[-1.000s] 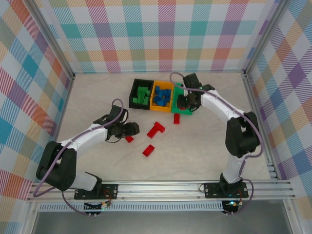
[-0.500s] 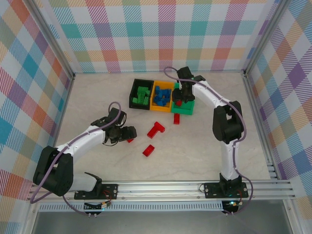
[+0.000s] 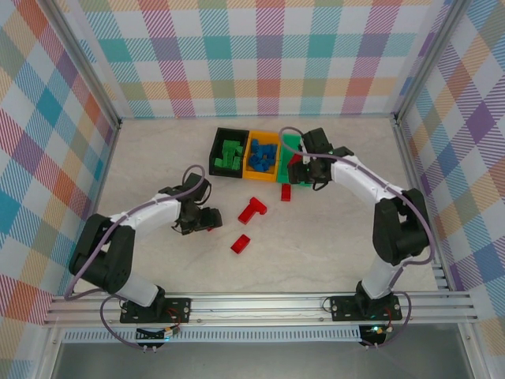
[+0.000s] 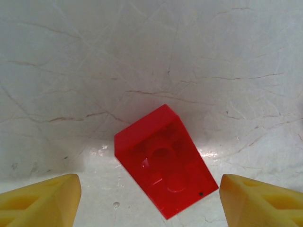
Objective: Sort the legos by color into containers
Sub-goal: Pick up the lego from the center of the table.
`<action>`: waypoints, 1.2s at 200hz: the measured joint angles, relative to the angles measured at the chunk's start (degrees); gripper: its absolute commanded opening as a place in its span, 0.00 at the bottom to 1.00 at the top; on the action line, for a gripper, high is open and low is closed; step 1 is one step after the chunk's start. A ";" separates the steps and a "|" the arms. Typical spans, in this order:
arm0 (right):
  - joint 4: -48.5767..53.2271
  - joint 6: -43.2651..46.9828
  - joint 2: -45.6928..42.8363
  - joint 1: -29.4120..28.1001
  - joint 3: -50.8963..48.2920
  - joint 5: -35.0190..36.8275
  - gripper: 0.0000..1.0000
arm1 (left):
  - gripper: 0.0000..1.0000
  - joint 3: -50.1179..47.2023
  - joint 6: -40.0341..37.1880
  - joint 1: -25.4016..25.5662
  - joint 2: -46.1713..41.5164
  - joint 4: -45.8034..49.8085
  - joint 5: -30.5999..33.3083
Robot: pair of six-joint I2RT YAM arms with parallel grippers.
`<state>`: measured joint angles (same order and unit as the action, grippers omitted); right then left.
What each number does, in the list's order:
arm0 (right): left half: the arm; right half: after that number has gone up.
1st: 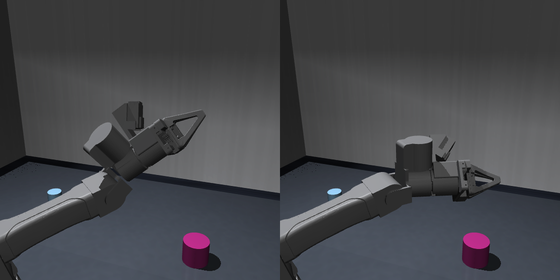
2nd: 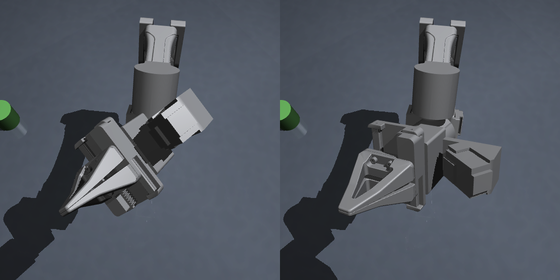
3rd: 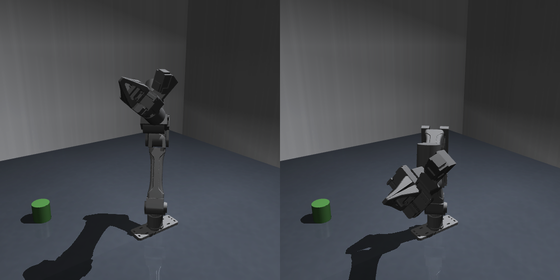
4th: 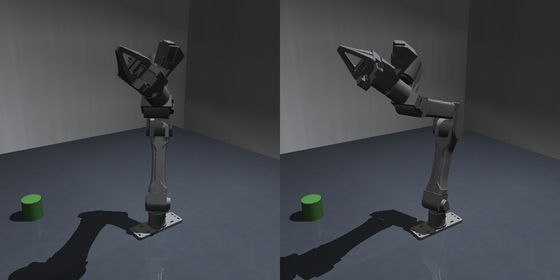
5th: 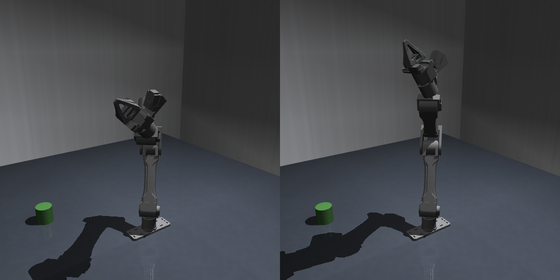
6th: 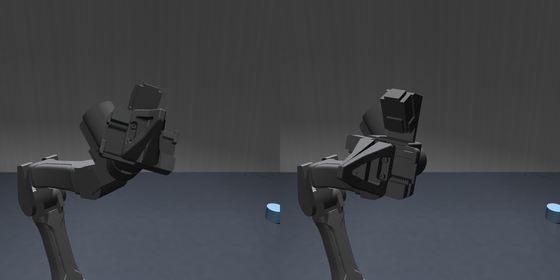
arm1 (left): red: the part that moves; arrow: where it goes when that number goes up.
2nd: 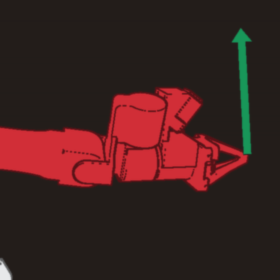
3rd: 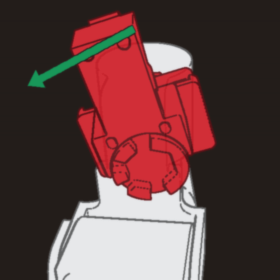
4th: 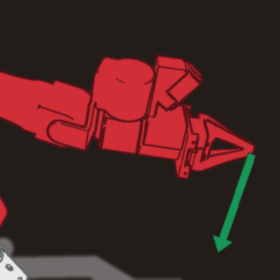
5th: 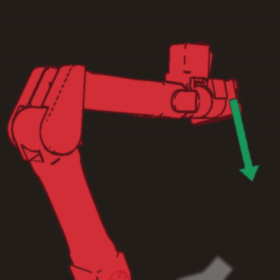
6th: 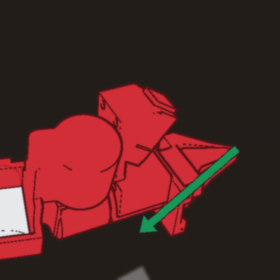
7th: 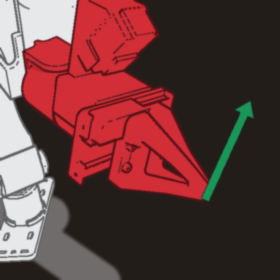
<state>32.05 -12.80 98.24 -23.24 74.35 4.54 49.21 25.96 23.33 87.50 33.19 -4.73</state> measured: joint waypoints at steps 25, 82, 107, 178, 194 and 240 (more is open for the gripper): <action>-3.50 -0.24 -1.29 -0.20 -5.57 0.07 0.62 | 0.69 2.27 -0.11 0.24 2.19 1.27 0.15; -6.88 -1.14 -6.27 -0.98 -14.80 0.85 0.62 | 0.58 5.01 -0.24 1.29 6.05 1.42 0.59; -8.24 -1.75 -10.08 -1.18 -17.68 0.87 0.62 | 0.46 5.07 -0.09 1.79 6.12 1.77 1.22; -10.01 -6.97 -21.07 -1.77 -31.41 -0.02 0.62 | 0.32 6.73 -0.90 2.27 6.51 2.93 2.19; -9.90 -8.00 -24.00 -1.86 -34.07 0.39 0.62 | 0.32 7.39 -0.94 2.71 6.51 2.89 2.47; -9.29 -10.80 -29.66 -1.86 -39.30 1.09 0.63 | 0.33 12.79 -1.36 5.07 6.64 3.06 2.29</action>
<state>22.76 -23.59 68.58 -25.10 35.05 5.63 62.00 24.60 28.40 94.15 36.25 -2.44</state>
